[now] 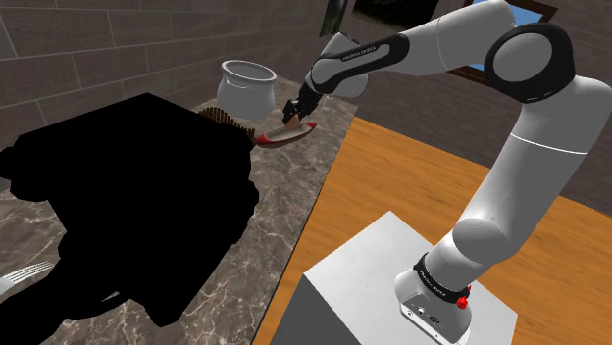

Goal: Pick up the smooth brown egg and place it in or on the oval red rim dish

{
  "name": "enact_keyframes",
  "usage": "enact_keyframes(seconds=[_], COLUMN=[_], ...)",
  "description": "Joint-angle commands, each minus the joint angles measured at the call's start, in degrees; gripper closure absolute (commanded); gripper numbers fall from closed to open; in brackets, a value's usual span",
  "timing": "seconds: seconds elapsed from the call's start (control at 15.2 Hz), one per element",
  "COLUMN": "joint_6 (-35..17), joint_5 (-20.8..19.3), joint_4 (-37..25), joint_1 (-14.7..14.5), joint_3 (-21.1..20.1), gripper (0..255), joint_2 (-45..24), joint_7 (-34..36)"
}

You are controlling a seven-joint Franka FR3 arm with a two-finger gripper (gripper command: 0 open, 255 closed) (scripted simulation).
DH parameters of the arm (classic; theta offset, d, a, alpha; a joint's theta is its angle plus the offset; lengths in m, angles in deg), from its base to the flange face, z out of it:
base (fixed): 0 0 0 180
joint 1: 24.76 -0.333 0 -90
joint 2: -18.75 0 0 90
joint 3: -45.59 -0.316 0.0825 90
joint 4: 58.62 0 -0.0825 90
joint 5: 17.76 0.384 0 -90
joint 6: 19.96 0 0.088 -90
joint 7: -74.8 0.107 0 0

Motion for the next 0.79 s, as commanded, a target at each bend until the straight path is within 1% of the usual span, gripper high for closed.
enact_keyframes(seconds=[0.0,0.2,0.26,0.59,0.73], joint_6=[-0.1,-0.1,-0.1,-0.1,2.7], joint_5=[0.0,0.0,0.0,0.0,0.3], joint_4=[0.0,0.0,0.0,0.0,0.5], joint_1=[0.0,0.0,0.0,0.0,0.4], joint_3=[0.0,0.0,0.0,0.0,0.1], gripper=[255,255,0,0,0], joint_2=[-0.1,-0.1,-0.1,-0.1,3.2], joint_7=[0.0,0.0,0.0,0.0,-0.2])
